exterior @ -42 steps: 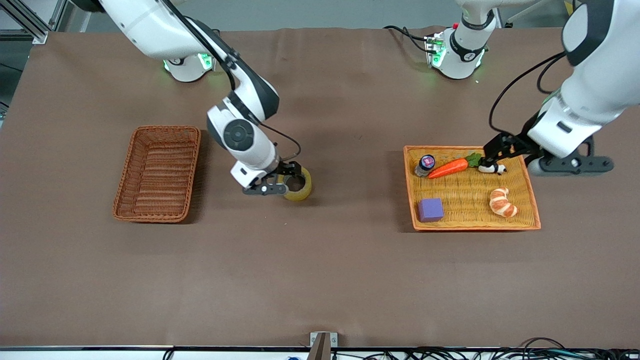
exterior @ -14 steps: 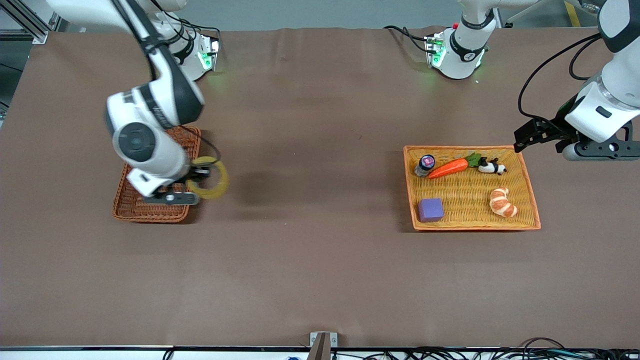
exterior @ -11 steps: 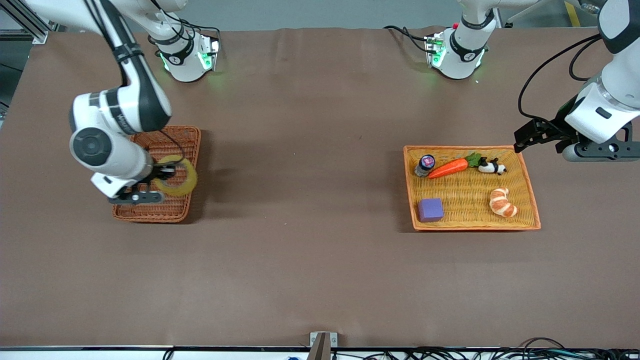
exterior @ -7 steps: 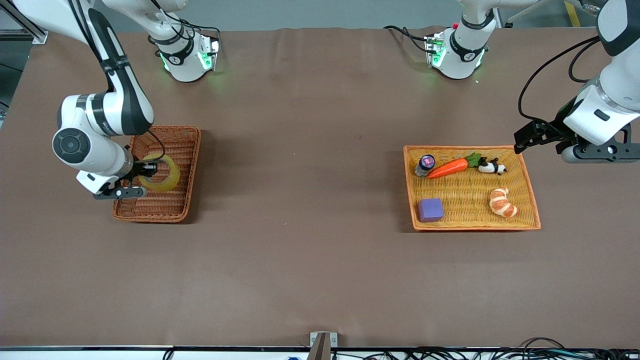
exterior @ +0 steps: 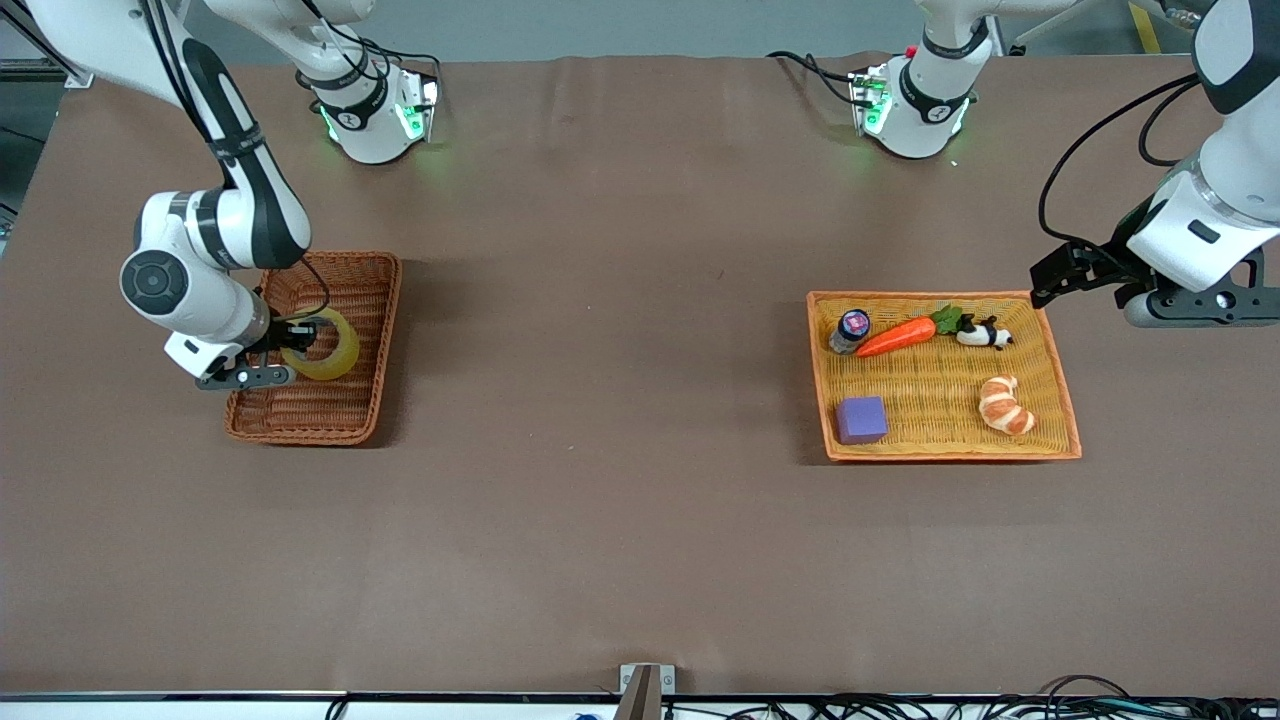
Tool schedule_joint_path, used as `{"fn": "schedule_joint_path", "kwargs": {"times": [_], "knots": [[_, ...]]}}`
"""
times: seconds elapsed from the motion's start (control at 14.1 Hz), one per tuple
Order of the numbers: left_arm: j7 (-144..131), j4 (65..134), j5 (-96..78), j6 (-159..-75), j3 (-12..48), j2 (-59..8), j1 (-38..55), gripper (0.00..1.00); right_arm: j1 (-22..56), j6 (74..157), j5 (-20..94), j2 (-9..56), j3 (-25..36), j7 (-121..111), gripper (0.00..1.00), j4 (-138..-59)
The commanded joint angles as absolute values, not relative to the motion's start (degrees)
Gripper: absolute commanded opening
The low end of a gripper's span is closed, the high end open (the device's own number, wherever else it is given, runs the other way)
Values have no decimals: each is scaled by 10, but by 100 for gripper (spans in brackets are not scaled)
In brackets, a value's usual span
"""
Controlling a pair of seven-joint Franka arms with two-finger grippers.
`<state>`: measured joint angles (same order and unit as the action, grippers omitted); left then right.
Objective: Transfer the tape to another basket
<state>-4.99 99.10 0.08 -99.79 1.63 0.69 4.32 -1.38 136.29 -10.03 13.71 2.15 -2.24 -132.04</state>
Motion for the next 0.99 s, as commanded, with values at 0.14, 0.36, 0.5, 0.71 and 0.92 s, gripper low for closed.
{"fn": "schedule_joint_path", "kwargs": {"times": [0.14,0.36,0.5,0.71,0.92], "knots": [[-59,978,14,-996,15,3,44,100,-11,1375,-105,140,25,-28,100,-1321],[-60,978,7,-996,17,2,44,100,-13,1375,-102,106,23,-22,100,-1291],[-55,976,-1,-998,18,2,43,100,-9,1361,-97,84,22,-26,100,-1254],[-51,970,-14,-997,17,-3,43,100,-6,1266,-53,69,21,-26,100,-1147],[-50,970,-14,-998,17,-4,44,100,0,1040,-33,69,18,-22,100,-994]]}}
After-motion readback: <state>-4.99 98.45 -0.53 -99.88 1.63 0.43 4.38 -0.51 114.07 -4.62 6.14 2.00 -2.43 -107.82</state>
